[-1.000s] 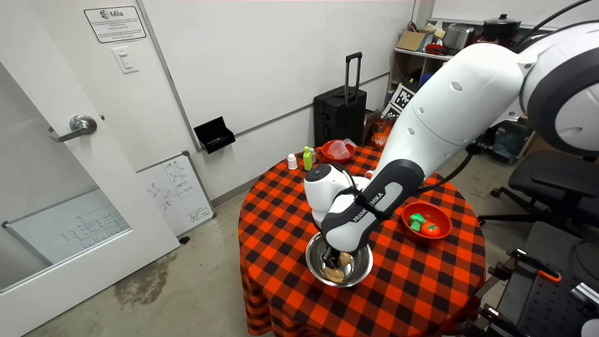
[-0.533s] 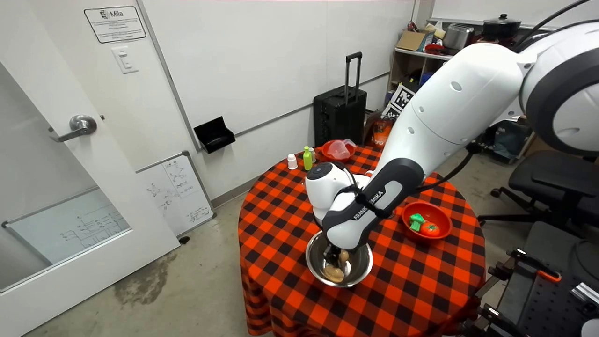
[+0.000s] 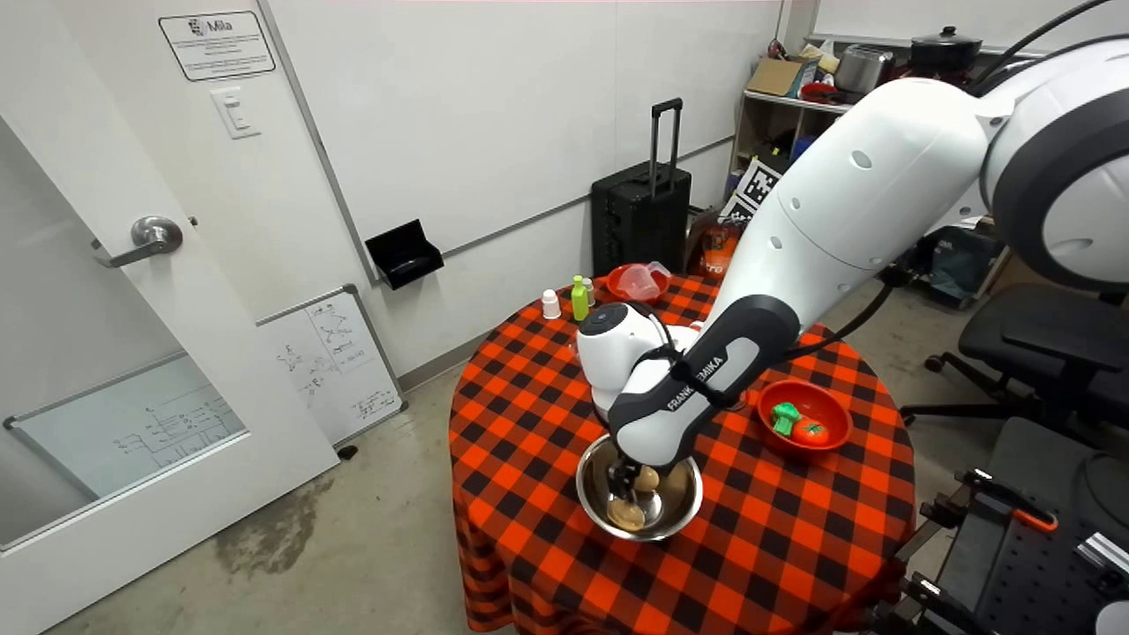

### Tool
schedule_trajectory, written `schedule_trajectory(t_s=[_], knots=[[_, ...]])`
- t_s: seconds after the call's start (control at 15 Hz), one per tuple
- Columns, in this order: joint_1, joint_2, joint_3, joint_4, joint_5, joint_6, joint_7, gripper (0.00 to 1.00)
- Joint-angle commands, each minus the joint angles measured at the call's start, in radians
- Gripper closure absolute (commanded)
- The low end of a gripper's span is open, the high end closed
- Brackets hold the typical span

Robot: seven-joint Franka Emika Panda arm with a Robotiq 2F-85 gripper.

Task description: Pick up the egg on the table and put it in the silver bowl.

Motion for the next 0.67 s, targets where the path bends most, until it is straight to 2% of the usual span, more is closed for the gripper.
schedule_trajectory(t_s=[0.0,0.4,0.6], knots=[[0.001,-0.090,-0.005,-0.065,0.017,-0.007,0.032,0.00],[-0.013,-0.312,0.010,-0.219,0.024,0.003,0.050,0.00],[-0.022,-0.433,0.021,-0.312,0.026,0.045,0.050,0.00]])
